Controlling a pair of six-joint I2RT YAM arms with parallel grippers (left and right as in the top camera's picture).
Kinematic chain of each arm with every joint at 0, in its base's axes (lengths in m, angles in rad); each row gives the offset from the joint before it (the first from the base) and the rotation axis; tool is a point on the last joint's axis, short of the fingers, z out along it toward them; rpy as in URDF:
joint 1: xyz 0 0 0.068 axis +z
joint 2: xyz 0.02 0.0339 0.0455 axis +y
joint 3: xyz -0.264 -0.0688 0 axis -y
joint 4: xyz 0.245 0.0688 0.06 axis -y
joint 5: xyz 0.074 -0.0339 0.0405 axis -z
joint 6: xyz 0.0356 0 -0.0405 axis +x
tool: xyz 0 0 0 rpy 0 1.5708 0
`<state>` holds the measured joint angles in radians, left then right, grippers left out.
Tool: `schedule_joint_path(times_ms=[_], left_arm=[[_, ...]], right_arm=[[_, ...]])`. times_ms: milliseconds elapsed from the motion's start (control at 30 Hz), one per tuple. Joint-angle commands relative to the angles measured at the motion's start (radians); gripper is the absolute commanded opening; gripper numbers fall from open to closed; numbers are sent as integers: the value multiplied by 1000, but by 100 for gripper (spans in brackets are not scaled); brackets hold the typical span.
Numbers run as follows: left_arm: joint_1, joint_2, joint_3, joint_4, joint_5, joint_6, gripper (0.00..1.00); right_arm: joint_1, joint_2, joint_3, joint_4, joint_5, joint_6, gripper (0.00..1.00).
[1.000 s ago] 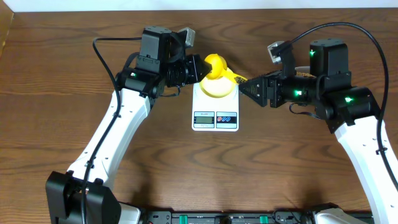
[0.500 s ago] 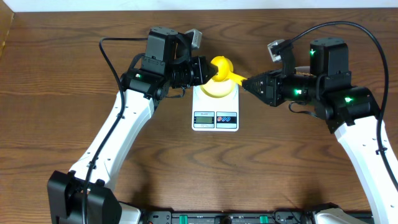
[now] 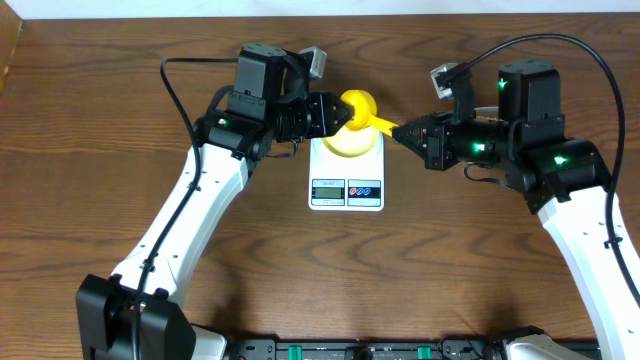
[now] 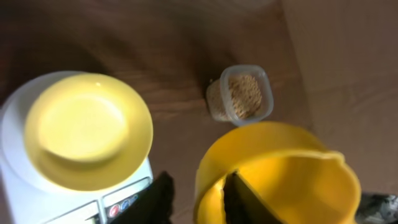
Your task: Scoop item into bowl and weigh 50g on scale
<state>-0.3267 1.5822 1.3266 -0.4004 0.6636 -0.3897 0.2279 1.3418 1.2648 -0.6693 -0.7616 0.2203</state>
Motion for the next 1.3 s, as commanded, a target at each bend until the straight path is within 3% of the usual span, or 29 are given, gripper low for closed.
schedule_joint_path(times_ms=[0,200,300,533,633,1000,1267], left_arm=[[-1,-6,11,-1,-29,43,32],[-1,-8,11,-2,-28,71,33],[-1,-21,11,-23,-35,146,33],[-4,-72,11,-265,-376,297,33],[-21,-99,11,-343,-457,332,34],[-212,-103,11,-506,-470,352,34],[-307,-22,11,-513,-469,351,34]], right_arm=[[3,7,23,-4,24,9,1],[3,7,23,-32,151,11,1],[2,6,24,-32,240,11,1],[-30,6,24,-45,414,6,1],[-47,6,24,-69,494,6,1],[-102,6,28,-163,737,22,1],[-138,6,28,-209,763,37,1]])
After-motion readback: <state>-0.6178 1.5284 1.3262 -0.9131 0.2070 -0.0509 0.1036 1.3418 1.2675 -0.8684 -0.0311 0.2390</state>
